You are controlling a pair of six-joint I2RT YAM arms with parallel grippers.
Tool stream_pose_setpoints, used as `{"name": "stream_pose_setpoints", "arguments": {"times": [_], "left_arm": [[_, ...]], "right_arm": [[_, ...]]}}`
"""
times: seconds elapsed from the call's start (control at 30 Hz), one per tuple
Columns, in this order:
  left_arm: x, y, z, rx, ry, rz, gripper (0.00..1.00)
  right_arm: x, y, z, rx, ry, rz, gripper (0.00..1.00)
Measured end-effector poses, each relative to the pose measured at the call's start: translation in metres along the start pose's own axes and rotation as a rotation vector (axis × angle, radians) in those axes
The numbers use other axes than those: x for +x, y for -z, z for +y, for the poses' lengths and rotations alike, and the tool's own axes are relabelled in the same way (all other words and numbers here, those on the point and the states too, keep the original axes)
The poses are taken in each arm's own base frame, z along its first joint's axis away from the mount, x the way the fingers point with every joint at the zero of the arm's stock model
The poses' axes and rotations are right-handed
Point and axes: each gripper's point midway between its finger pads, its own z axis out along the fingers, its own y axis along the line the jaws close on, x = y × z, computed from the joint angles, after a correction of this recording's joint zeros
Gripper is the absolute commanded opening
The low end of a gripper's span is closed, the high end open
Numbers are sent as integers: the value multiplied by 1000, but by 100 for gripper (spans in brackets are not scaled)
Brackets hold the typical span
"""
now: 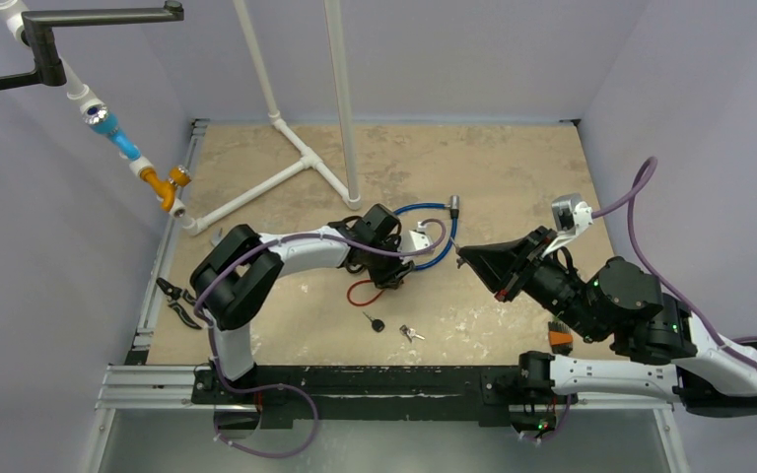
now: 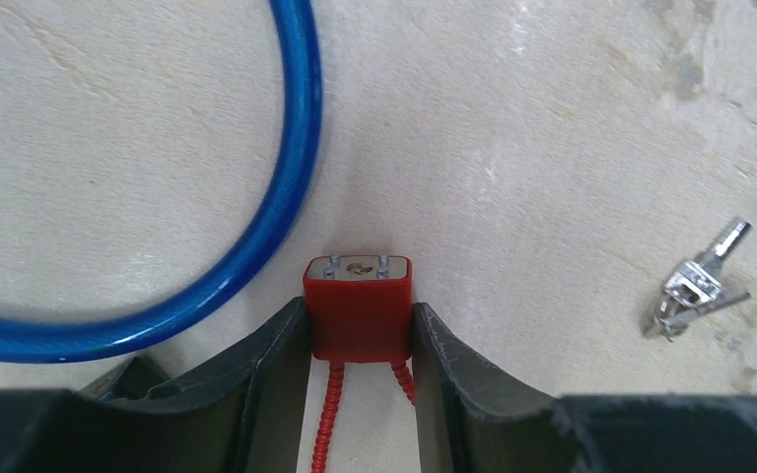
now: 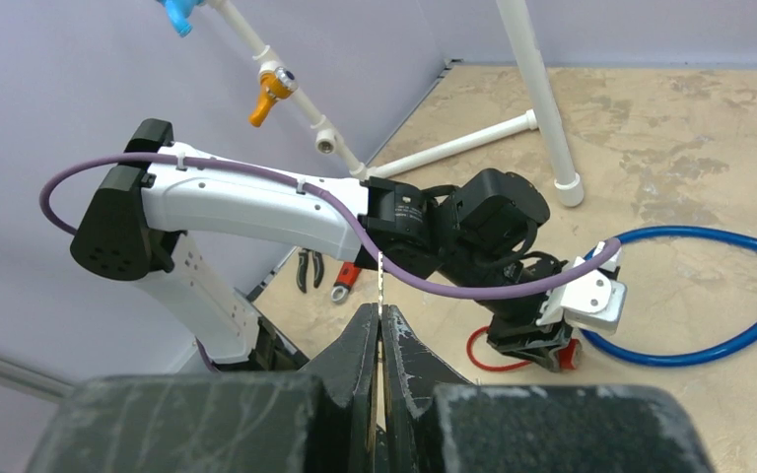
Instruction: Unlock with the key
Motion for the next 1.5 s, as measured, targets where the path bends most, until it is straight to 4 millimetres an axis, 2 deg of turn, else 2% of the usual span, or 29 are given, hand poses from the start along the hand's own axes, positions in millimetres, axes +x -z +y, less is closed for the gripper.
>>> {"name": "stream_pose_setpoints", "arguments": {"times": [0.1, 0.17, 0.27, 0.4, 0.47, 0.57, 0.7, 0.8, 0.97, 1.03, 1.33, 1.5], "left_arm": [[4, 5, -9, 60, 10, 8, 0], [10, 15, -20, 110, 20, 27, 0], [6, 49, -35, 172, 35, 14, 0], [-20, 136, -45, 205, 13, -101, 0], [-30, 181, -50, 172, -87, -166, 0], [-34, 240, -78, 134, -294, -268, 0], [-37, 297, -110, 49, -545, -429, 0], [-35, 329, -131, -37, -715, -556, 0], [-27, 366, -169, -139, -979, -747, 0], [-26, 374, -178, -153, -1045, -790, 0], [-36, 389, -189, -194, -1201, -864, 0], [-40, 398, -195, -219, -1271, -906, 0]], "right_arm": [[1, 0, -1, 4, 2, 2, 0], [1, 0, -2, 7, 5, 5, 0], [1, 1, -2, 9, 9, 9, 0], [-2, -3, 2, 9, 21, 11, 0], [0, -7, 5, 7, 35, 19, 0], [9, -15, 12, -5, 61, 47, 0], [23, -27, 23, -34, 89, 93, 0], [31, -33, 31, -60, 101, 119, 0], [38, -35, 42, -112, 109, 145, 0], [37, -35, 47, -138, 105, 144, 0], [50, -42, 68, -226, 112, 189, 0], [60, -46, 73, -245, 124, 222, 0]]}}
